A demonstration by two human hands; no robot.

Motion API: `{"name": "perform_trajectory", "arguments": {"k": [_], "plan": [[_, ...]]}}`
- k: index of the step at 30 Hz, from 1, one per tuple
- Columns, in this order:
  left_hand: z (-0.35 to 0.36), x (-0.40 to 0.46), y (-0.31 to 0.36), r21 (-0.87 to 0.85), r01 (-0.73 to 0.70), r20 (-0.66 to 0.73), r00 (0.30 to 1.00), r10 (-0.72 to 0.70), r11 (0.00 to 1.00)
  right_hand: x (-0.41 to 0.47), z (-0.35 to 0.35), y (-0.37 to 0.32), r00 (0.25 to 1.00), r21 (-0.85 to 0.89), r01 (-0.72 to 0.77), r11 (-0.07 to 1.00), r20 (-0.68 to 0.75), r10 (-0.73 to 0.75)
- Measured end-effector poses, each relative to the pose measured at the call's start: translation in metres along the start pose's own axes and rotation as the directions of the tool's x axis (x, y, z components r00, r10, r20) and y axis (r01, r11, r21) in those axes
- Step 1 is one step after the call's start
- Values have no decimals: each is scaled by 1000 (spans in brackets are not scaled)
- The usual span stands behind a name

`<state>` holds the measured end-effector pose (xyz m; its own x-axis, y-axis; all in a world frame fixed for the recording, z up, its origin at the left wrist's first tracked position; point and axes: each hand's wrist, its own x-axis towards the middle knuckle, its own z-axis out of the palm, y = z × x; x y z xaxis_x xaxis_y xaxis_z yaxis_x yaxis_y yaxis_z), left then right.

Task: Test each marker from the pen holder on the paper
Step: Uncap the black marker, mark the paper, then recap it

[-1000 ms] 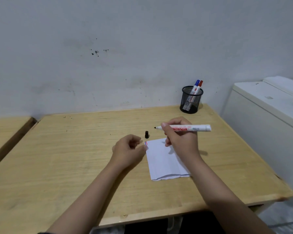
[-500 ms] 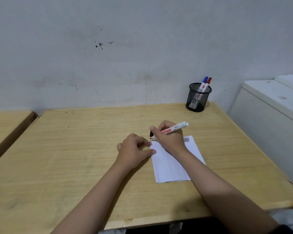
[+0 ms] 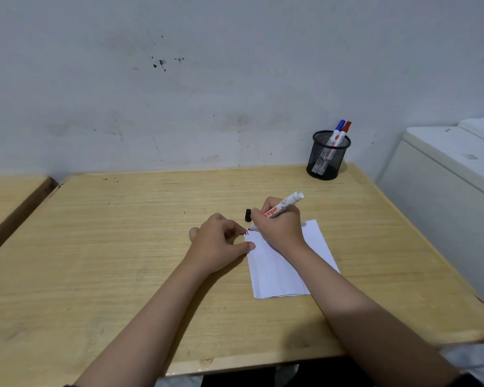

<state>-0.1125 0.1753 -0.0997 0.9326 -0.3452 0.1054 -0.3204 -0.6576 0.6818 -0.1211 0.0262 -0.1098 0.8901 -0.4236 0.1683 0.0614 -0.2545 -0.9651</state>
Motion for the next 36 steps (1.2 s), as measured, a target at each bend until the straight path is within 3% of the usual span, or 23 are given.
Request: {"name": "perform_trajectory", "arguments": {"k": [12, 19, 25, 29, 32, 34, 36], "plan": [[2, -1, 0, 23, -5, -18, 1000, 5, 1000, -1, -1, -3, 998, -31, -7, 999, 60, 9], [1, 2, 0, 26, -9, 0, 1000, 9, 1000, 3, -6, -2, 992, 174, -3, 985, -122, 24], [1, 24, 12, -114, -5, -90, 996, -6, 993, 4, -12, -6, 996, 297, -58, 953, -50, 77], [4, 44, 22, 41, -135, 12, 991, 135, 990, 4, -17, -9, 993, 439, -104, 893, -11, 121], [6, 53, 21, 220, -194, 98, 979, 176, 956, 1, -22, -15, 992, 435, -113, 893, -2, 126], [5, 54, 20, 152, -161, 39, 987, 157, 975, -1, -27, -21, 995, 434, -92, 896, 0, 102], [-2, 49, 21, -98, -69, -48, 997, 64, 993, -2, -33, -30, 998, 454, -50, 890, -18, 65]]}}
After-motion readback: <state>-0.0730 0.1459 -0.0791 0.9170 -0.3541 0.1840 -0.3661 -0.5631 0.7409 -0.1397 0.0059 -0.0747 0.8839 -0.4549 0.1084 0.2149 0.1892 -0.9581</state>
